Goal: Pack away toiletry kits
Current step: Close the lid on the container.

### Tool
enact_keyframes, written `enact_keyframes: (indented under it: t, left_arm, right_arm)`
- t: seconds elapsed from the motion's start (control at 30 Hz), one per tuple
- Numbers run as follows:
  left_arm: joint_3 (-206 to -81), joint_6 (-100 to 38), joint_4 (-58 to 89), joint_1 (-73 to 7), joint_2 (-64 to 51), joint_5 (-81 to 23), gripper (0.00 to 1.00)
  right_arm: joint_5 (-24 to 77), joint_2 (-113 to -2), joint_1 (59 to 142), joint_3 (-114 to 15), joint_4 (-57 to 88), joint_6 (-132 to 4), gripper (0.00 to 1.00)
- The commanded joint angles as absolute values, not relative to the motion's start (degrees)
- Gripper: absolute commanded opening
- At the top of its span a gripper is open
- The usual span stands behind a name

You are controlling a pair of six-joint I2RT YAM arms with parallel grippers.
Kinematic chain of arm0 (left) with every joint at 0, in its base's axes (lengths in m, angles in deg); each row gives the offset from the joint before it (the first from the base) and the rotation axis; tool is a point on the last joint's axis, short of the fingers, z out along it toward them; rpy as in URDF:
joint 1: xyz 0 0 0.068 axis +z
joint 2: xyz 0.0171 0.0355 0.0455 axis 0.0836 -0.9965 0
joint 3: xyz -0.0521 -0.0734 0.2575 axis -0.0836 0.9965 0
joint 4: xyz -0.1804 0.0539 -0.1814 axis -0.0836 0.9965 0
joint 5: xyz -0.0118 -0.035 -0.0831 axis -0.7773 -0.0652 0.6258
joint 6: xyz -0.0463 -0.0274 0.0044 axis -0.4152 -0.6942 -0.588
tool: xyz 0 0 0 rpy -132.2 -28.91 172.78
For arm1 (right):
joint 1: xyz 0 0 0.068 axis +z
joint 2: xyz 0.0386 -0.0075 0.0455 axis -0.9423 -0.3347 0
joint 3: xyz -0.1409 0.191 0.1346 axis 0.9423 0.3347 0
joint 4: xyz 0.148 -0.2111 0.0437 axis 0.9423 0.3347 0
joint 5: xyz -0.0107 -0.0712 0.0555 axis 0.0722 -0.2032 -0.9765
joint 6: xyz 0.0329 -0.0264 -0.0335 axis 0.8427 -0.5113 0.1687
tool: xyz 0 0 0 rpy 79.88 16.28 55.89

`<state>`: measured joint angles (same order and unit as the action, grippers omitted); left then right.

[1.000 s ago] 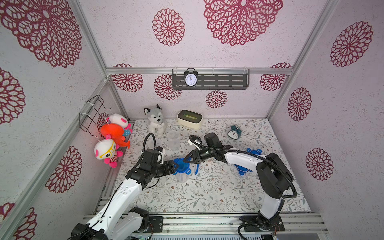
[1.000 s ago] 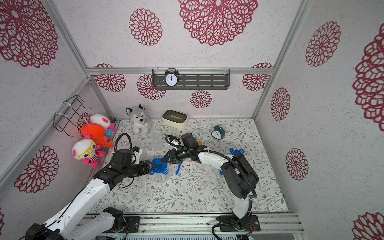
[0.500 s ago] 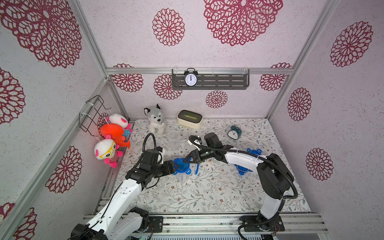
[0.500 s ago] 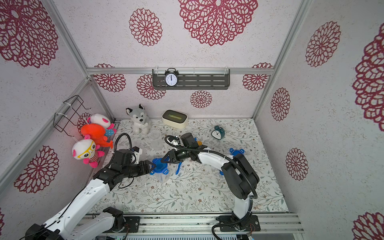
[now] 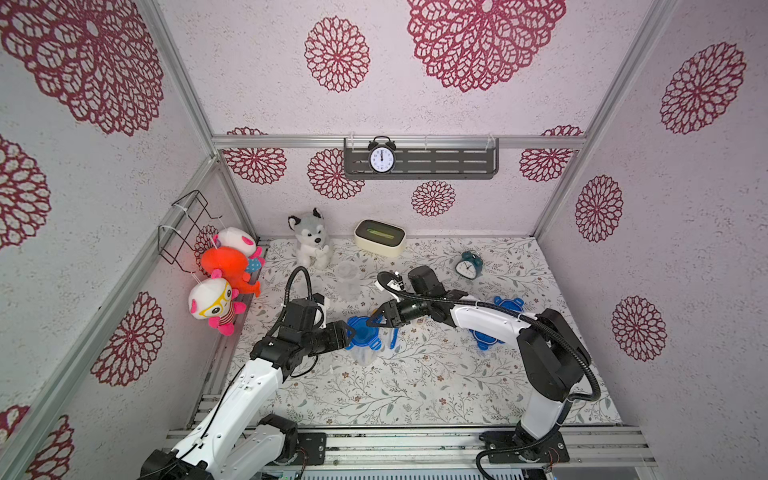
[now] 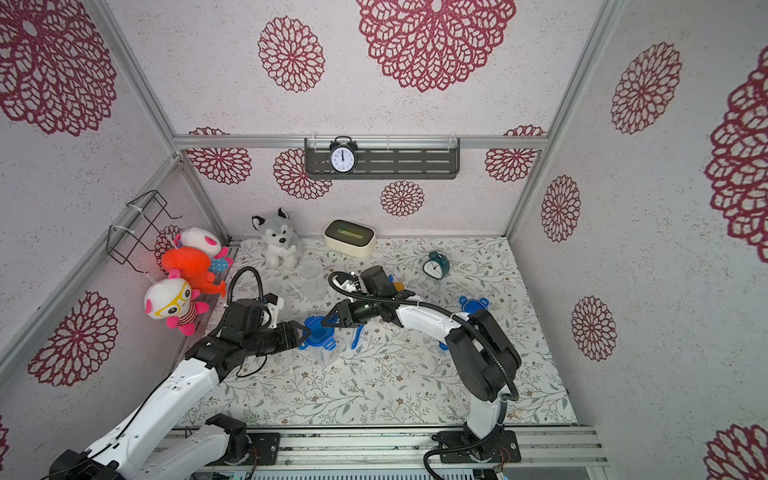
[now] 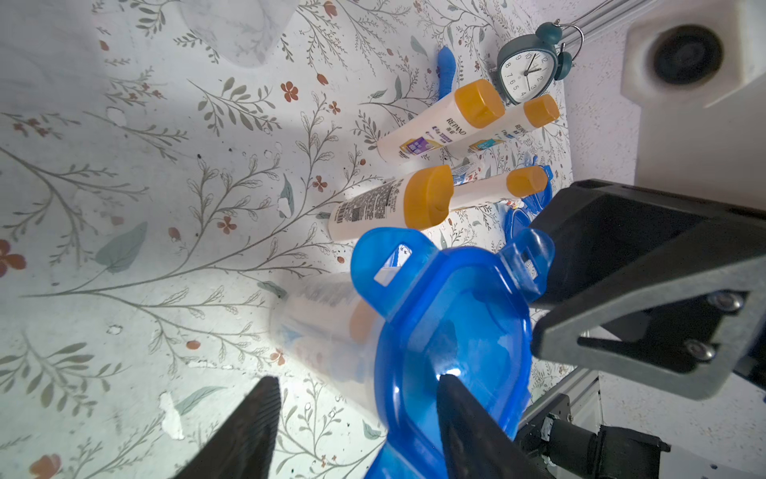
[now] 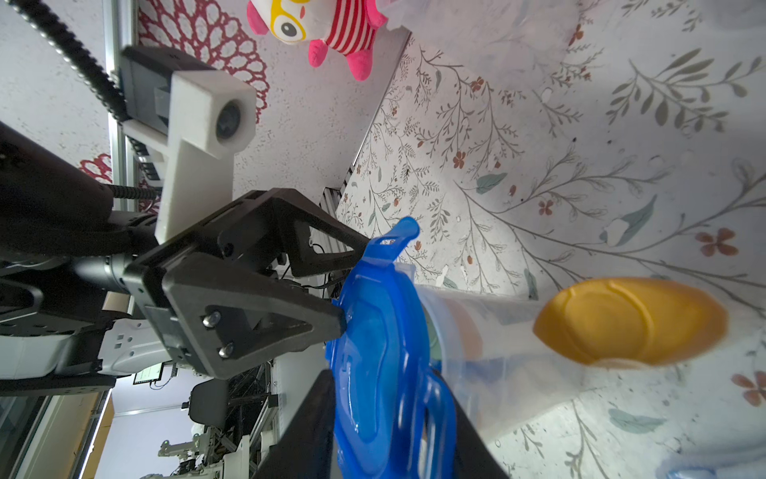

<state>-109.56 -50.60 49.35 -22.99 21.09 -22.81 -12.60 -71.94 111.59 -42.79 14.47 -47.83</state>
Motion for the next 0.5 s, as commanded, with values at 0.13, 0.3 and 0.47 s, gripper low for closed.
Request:
enact_keyframes:
  t: [0.13,0.3,0.47]
  left_arm:
    - [-109.40,-49.41,53.99,-22.61,20.68,-25.81,0.61]
    - [-109.40,-49.49,54.18,-22.55,20.88,-26.31,0.60]
    - [-109.31,-49.25,54.09,-22.59,20.70,-26.03,0.60]
  right_arm:
    - [-9.66,-69.23,111.73,-43.96,18.82,-51.50,0.39]
    - [-6.65,-68.29,111.67,-44.75,22.05,-53.30,0.39]
    - [-3.93,-67.46,111.49,-45.04,23.76,-54.06,0.40]
